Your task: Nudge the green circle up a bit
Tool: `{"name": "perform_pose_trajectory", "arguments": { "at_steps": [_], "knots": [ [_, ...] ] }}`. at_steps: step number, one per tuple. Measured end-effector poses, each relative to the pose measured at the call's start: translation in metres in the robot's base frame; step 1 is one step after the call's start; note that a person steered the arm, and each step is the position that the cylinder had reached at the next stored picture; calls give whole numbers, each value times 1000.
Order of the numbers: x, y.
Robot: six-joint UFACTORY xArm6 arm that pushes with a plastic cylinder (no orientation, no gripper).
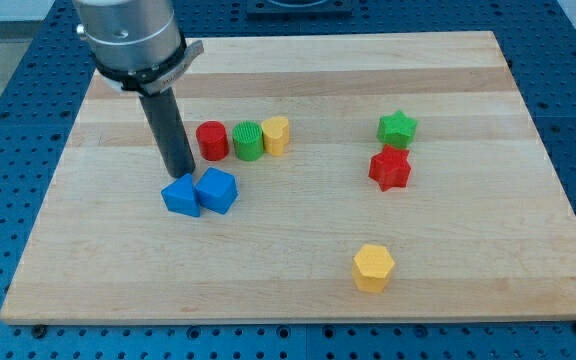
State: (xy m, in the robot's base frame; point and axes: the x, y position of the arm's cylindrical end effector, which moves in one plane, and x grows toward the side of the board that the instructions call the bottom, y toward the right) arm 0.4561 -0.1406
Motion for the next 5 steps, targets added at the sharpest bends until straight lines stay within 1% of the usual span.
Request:
{"name": "perform_pose_trajectory", "arguments": {
  "at_steps": [2, 5],
  "knots": [
    [2, 55],
    [-11, 60]
  ]
}}
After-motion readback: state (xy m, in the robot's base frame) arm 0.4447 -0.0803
